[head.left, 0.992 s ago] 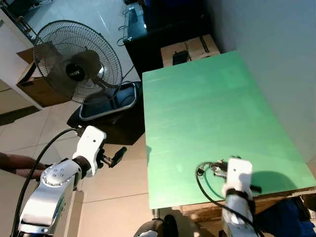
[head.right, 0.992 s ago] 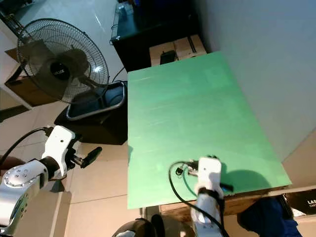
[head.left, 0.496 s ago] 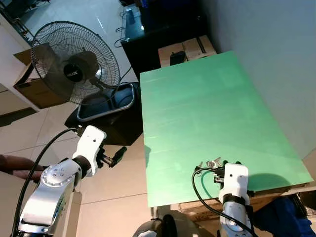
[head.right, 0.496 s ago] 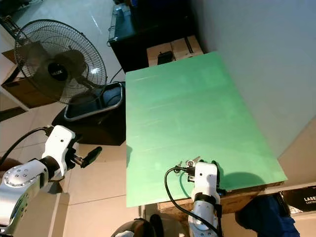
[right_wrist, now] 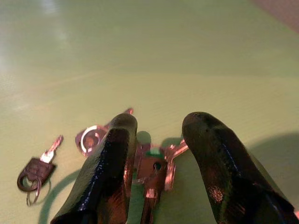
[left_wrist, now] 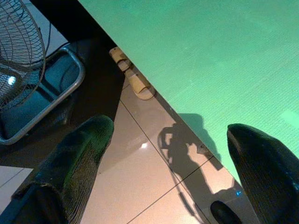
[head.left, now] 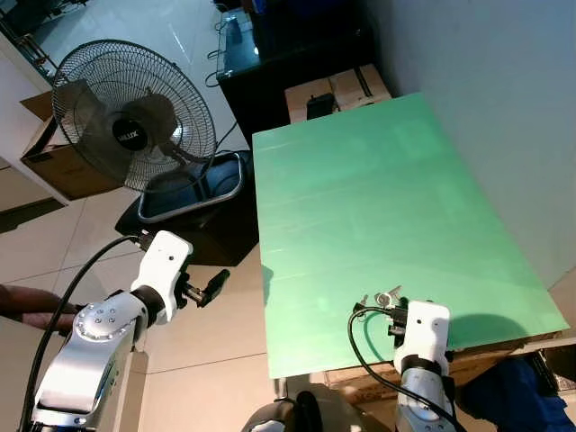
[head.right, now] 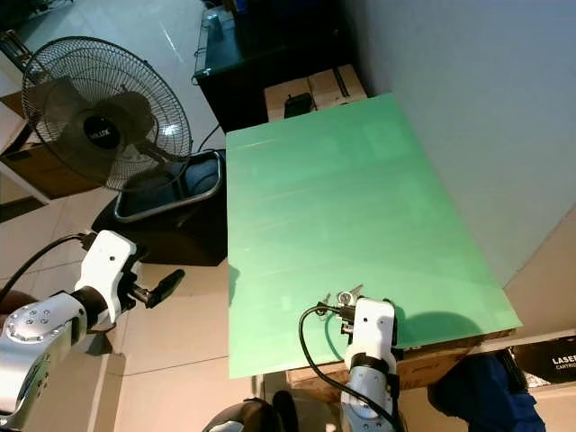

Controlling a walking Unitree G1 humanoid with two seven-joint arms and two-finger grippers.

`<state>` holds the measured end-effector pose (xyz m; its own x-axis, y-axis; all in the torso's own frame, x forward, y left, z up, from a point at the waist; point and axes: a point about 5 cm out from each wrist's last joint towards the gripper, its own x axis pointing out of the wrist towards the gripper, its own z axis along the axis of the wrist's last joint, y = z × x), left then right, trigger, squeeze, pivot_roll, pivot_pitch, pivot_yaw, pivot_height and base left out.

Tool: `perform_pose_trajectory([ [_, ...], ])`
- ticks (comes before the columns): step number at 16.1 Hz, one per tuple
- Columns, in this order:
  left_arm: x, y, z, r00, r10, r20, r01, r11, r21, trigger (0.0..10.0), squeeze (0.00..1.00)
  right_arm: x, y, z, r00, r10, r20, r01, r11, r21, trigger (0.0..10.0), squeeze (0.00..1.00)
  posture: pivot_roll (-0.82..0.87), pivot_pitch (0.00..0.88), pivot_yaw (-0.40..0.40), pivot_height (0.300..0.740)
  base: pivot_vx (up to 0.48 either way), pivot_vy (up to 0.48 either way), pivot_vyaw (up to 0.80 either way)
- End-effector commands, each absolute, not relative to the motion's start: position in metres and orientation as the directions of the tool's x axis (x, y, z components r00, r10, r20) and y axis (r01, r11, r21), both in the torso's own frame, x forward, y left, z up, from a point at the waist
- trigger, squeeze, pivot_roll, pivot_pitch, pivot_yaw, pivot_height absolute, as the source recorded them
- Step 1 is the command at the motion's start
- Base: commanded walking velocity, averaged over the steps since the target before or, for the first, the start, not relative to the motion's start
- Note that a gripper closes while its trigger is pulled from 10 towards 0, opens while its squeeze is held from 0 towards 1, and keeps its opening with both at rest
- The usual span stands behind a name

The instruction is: Hang keys on a hook

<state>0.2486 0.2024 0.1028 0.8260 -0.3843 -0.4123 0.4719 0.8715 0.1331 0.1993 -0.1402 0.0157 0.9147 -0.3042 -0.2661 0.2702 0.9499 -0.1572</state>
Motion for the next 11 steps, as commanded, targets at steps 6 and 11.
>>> perform_pose_trajectory([
  [6,0.247,0.217,0.108,0.844,-0.336,-0.418,0.434,0.886,0.162,10.0,0.00,0.197,-0.119,0.002,0.887,-0.292,-0.358,0.323,0.946,0.028,10.0,0.00,0.04,0.157,0.306,0.727,0.000,0.000,0.00],
  [11,0.249,0.216,0.108,0.844,-0.338,-0.416,0.436,0.885,0.165,10.0,0.00,0.206,-0.117,-0.004,0.899,-0.245,-0.363,0.268,0.963,0.015,10.0,0.00,0.04,0.152,0.306,0.727,0.000,0.000,0.00],
])
